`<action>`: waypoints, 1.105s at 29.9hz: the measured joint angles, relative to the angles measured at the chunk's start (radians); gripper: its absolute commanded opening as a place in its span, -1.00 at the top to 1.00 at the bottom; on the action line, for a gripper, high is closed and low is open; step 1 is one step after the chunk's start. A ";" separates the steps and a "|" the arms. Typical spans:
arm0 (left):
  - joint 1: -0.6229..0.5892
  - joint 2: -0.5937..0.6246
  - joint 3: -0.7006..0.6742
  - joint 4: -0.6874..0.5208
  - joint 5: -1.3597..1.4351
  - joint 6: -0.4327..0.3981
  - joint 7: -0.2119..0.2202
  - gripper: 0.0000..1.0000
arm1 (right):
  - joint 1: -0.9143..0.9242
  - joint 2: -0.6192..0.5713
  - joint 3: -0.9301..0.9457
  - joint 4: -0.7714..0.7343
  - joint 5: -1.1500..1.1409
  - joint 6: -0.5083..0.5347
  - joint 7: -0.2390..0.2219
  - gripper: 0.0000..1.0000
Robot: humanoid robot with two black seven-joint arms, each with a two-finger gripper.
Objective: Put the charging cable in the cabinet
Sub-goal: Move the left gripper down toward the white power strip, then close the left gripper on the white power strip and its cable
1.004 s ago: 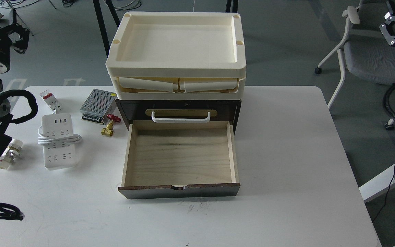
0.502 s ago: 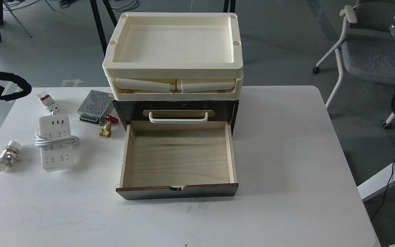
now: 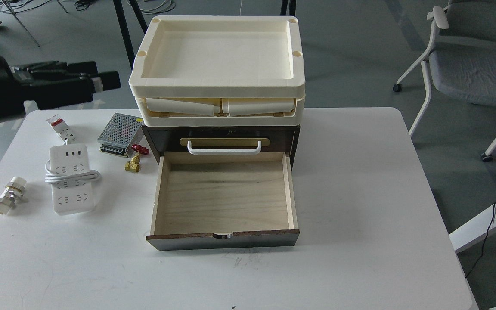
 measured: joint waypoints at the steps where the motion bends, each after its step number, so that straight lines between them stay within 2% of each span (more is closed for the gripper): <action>1: -0.004 -0.014 0.040 0.041 0.095 0.000 0.001 -0.99 | -0.001 0.000 0.000 0.002 0.000 0.000 0.000 -1.00; 4: -0.044 -0.129 0.142 0.212 0.380 0.000 0.001 -0.99 | -0.002 0.000 0.000 0.007 0.001 0.000 0.000 -1.00; 8: -0.092 -0.210 0.236 0.360 0.426 0.000 0.001 -0.97 | -0.003 0.000 0.000 0.007 0.001 0.000 0.000 -1.00; 16: -0.135 -0.264 0.394 0.482 0.428 0.006 0.001 -0.96 | -0.010 0.000 0.000 0.006 0.001 0.000 0.000 -1.00; 24: -0.169 -0.342 0.478 0.643 0.428 0.153 0.000 -0.95 | -0.029 0.001 0.001 0.010 0.009 0.000 0.000 -1.00; 33: -0.196 -0.417 0.557 0.777 0.428 0.217 0.000 -0.92 | -0.054 0.001 0.003 0.008 0.009 0.000 0.000 -1.00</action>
